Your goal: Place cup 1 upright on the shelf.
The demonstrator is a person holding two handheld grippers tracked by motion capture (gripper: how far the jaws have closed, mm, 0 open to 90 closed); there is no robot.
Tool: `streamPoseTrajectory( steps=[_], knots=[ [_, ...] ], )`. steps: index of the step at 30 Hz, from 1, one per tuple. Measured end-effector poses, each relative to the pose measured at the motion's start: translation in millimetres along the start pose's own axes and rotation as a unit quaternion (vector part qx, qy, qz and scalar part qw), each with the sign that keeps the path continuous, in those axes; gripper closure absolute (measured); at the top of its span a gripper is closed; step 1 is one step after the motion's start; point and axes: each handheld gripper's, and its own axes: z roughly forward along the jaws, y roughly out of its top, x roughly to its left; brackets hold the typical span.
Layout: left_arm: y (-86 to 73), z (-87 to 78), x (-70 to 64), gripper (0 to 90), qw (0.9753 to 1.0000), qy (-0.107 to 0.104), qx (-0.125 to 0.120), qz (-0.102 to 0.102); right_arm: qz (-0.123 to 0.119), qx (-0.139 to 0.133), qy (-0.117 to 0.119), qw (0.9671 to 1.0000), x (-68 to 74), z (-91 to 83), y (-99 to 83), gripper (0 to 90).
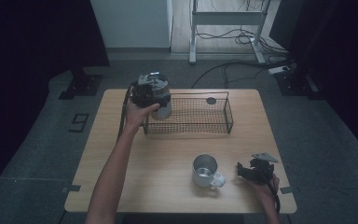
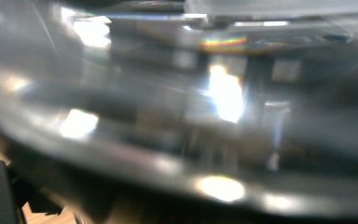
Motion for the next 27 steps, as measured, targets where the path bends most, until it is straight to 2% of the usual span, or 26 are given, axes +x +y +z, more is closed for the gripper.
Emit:
streamPoseTrajectory(
  steps=[14, 27],
  knots=[
    [-2.0, 16.2, -0.2, 4.1, 1.0, -0.004, 0.001, 0.005, 0.0, 0.0, 0.0, 1.0, 0.0, 0.0, 0.0, 12.5],
    [-8.4, 32.1, 1.9, 4.1, 0.9999, 0.002, 0.014, 0.01, 0.0, 0.0, 0.0, 1.0, 0.0, 0.0, 0.0, 12.5]
  ],
)
